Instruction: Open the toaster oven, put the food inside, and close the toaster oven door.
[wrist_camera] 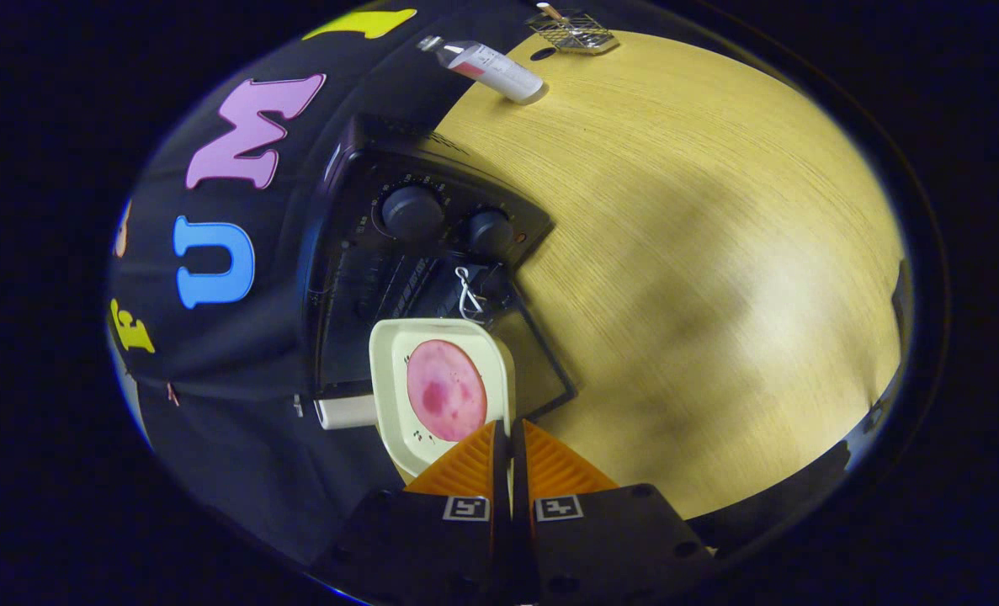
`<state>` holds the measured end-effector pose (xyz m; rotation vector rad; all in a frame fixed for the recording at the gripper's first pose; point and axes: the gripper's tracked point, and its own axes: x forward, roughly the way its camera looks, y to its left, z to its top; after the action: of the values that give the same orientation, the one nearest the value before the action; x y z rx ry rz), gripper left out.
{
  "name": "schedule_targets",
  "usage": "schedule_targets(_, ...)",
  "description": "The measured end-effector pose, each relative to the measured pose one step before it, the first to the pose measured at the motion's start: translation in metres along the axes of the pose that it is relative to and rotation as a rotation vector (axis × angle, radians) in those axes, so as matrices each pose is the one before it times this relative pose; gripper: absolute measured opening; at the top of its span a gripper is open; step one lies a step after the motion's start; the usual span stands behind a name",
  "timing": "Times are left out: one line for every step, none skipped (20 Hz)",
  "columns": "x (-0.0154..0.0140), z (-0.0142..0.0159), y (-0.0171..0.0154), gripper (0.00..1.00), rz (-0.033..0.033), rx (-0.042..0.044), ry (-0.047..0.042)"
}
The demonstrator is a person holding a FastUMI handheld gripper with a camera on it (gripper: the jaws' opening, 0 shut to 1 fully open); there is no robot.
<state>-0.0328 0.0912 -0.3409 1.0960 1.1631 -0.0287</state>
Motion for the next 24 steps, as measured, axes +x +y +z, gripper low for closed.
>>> schedule_targets(0.00604, 0.00051, 0.00699, 0.05, -0.00362, 0.03408, -0.02263)
schedule_targets(0.00606, 0.00044, 0.00713, 0.05, 0.00016, 0.03159, -0.02106)
schedule_targets(0.00504, -0.00035, 0.00685, 0.05, 0.00047, 0.03112, -0.01778)
schedule_targets(0.00540, 0.00020, 0.00841, 0.05, 0.00540, 0.03092, -0.01766)
schedule_targets(0.00437, -0.00014, 0.00627, 0.05, -0.00251, 0.02841, -0.02053)
schedule_targets(0.00628, 0.00045, 0.00783, 0.05, 0.00116, 0.02688, -0.02096)
schedule_targets(0.00485, -0.00054, 0.00590, 0.05, -0.00262, 0.02788, -0.02066)
schedule_targets(0.00585, -0.00125, 0.00547, 0.05, -0.00658, 0.02864, -0.01640)
schedule_targets(0.00501, -0.00167, 0.00494, 0.05, -0.00632, 0.03329, -0.01775)
schedule_targets(0.00691, -0.00149, 0.00350, 0.05, -0.01046, 0.02952, -0.01588)
schedule_targets(0.00662, -0.00069, 0.00427, 0.05, -0.00070, 0.03362, -0.02174)
schedule_targets(0.00579, 0.00027, 0.00588, 0.05, 0.00811, 0.03505, -0.02409)
schedule_targets(0.00535, 0.00105, 0.00671, 0.05, 0.01614, 0.03711, -0.02660)
schedule_targets(0.00593, -0.00023, 0.00577, 0.05, 0.01063, 0.03285, -0.01628)
schedule_targets(0.00509, -0.00225, 0.00237, 0.05, 0.00127, 0.02635, -0.01613)
schedule_targets(0.00485, -0.00224, 0.00211, 0.05, -0.00299, 0.01920, -0.00885)
schedule_targets(0.00449, -0.00250, 0.00138, 0.05, -0.00331, 0.01214, -0.00702)
schedule_targets(0.00399, -0.00241, 0.00182, 0.05, -0.00006, 0.00745, -0.00404)
schedule_targets(0.00335, -0.00344, 0.00216, 0.05, 0.00302, 0.00370, 0.00027)
schedule_targets(0.00341, -0.00250, -0.00064, 0.05, -0.00482, 0.00074, -0.00390)
schedule_targets(0.00105, -0.00160, -0.00184, 0.05, -0.00838, -0.00081, -0.00357)
schedule_targets(0.00100, -0.00081, -0.00255, 0.05, -0.00869, 0.00259, -0.00441)
schedule_targets(0.00063, 0.00166, -0.00274, 0.06, -0.00493, 0.00766, -0.01200)
schedule_targets(0.00092, 0.00216, 0.00110, 0.06, 0.01823, 0.01655, -0.01175)
